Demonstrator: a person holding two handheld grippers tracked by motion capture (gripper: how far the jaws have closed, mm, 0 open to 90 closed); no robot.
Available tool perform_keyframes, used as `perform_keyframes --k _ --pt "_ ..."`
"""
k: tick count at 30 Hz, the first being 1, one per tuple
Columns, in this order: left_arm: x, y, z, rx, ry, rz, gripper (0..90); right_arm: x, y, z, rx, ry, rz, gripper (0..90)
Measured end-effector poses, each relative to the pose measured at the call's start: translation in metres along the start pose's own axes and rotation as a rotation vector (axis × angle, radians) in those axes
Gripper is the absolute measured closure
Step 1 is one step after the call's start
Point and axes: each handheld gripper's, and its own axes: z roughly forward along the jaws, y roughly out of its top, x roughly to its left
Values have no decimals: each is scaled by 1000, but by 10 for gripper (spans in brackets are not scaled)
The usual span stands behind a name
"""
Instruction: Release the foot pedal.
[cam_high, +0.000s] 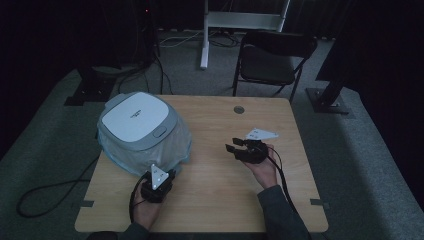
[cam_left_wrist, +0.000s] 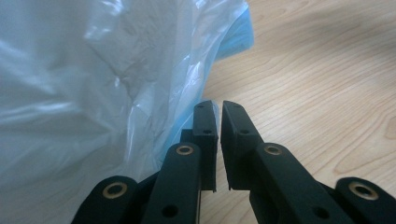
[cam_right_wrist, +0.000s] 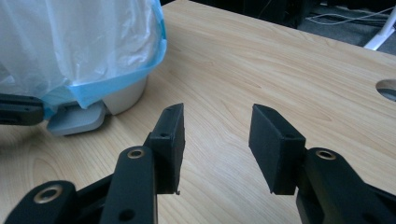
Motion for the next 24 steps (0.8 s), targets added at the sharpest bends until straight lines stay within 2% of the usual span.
perform_keyframes --k 19,24 --pt "-5 -3 -7 -10 -74 3 802 -17 -23 -8 48 -65 25 539" --pt "-8 -4 -6 -9 -97 14 790 -25 -34 -11 64 -100 44 539"
